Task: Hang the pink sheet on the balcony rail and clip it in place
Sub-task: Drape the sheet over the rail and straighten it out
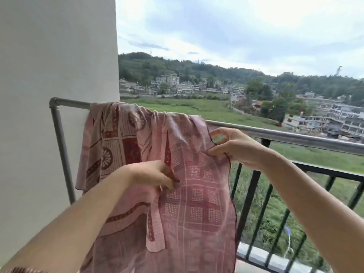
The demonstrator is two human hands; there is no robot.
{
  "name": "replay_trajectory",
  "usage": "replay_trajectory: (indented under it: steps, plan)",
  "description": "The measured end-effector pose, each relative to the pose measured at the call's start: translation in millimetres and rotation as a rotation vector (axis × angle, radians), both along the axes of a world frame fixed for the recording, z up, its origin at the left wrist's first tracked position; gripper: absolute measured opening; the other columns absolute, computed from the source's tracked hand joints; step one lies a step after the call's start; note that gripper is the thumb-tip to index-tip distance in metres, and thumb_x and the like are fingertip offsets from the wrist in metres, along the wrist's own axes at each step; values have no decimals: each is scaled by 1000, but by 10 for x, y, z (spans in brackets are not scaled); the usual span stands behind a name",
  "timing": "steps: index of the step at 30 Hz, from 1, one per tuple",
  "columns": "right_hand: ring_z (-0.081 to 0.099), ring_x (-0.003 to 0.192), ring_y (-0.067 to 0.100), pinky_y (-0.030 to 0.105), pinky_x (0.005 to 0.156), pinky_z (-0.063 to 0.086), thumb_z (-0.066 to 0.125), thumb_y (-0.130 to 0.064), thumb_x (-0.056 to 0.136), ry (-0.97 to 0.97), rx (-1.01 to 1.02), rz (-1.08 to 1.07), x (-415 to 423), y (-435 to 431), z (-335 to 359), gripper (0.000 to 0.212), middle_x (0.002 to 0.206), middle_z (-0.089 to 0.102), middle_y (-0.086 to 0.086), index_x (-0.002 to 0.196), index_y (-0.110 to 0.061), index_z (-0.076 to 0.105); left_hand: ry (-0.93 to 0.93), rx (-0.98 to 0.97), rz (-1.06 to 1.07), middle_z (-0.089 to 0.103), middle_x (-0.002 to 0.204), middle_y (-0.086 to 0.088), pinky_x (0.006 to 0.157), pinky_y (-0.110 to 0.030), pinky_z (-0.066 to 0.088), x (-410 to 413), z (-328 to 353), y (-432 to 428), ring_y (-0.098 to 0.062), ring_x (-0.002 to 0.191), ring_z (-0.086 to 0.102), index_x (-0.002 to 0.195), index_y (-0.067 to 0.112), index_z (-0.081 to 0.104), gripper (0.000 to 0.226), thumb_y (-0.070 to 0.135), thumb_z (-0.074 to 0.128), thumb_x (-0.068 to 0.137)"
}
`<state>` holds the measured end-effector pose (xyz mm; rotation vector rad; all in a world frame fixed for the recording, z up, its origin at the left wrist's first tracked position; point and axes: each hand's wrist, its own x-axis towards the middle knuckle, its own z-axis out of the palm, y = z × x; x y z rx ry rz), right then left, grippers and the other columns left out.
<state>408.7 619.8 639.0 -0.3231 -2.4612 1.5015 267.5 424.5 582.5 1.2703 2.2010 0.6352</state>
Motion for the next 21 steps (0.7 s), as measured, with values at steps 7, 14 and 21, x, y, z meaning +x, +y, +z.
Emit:
replay_trajectory:
  steps: [7,14,21]
  plan:
    - [66,78,-3,18,63,54,61,-3,90,-80,226,287,-353,-376,-343,35,105,72,-2,123,-15,64,-62,407,432,65,106,4,84,-36,50,-146,350,54,-15,93,64,121,16,60,78,78,49,75]
    - [67,68,-1,15,65,55,65,-8,88,121,385,232,-468,-216,-56,25,87,71,-9,111,-17,68,254,630,394,71,77,5,79,-25,47,-321,621,111,-9,76,62,87,21,69,17,16,55,95]
    - [58,100,20,34,86,50,67,-54,80,111,834,-127,-1045,-3,369,60,115,64,6,123,-12,61,-57,1067,366,67,83,6,75,-18,50,-482,963,-63,-4,77,66,90,24,65,27,7,46,97]
